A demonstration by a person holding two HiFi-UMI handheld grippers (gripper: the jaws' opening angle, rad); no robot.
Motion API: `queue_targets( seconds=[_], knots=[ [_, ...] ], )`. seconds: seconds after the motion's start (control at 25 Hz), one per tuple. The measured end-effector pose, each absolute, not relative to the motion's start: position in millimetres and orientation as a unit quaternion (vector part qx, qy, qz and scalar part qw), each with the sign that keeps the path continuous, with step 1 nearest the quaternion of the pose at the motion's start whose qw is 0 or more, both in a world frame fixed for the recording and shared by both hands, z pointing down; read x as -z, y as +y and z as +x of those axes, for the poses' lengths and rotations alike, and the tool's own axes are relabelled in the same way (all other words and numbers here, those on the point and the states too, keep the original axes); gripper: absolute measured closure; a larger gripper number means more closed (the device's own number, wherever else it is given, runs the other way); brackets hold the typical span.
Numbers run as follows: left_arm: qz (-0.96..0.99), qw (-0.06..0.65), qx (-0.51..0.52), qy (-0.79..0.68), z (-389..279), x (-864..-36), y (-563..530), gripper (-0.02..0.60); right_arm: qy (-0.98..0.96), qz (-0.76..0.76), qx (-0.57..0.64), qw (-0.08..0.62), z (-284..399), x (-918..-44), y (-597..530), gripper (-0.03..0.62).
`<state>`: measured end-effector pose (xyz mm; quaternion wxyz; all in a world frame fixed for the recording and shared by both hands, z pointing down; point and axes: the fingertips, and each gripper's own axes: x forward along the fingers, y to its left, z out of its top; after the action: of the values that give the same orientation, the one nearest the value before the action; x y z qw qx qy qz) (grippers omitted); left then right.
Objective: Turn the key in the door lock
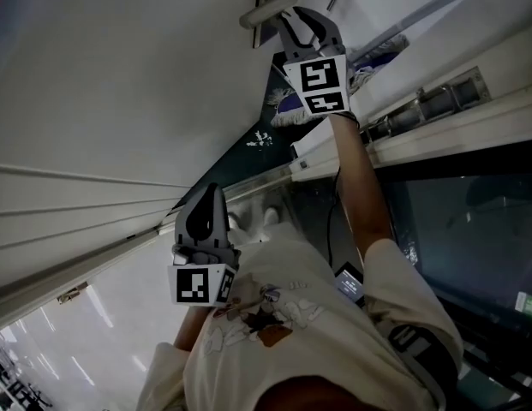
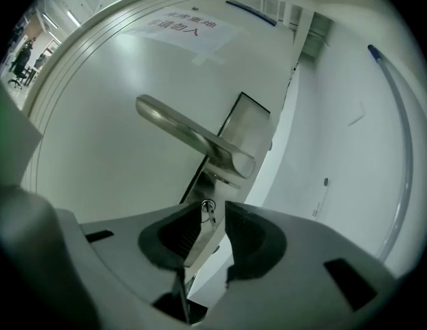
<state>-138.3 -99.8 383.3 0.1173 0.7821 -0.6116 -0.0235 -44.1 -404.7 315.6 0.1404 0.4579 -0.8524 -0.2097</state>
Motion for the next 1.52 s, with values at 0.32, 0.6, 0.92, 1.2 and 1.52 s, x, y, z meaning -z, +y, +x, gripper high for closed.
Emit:
queue_targets(
  seconds=[0.32,0.6,0.92,1.2,1.52],
  knots=[
    [0.785,0.108,0.014,-0.61,-135.2,-379.4,-107.4,0.578,-0.862,0.438,0.2,0.157,-46.2,-325.8,-416.9,0.53],
    [0.787,0.109,0.004,-0.608,-129.0,-381.4,-108.1,0.578,-0.881,0.418,0.169,0.141,-46.2,-329.9,-419.1,0.574],
    [0.79,0.11,0.001,-0.603,-127.8,-382.6,-110.6,0.578,-0.917,0.397,0.021,0.042,-41.7,-328.4,-420.7,0.577],
    [0.791,0.112,-0.001,-0.601,-128.6,-383.7,-110.2,0.578,-0.92,0.384,-0.072,-0.017,-39.1,-328.1,-422.2,0.579],
    [0.795,0.088,-0.007,-0.6,-128.7,-378.8,-121.4,0.578,-0.914,0.376,-0.144,-0.045,-38.6,-328.9,-424.5,0.579]
  ],
)
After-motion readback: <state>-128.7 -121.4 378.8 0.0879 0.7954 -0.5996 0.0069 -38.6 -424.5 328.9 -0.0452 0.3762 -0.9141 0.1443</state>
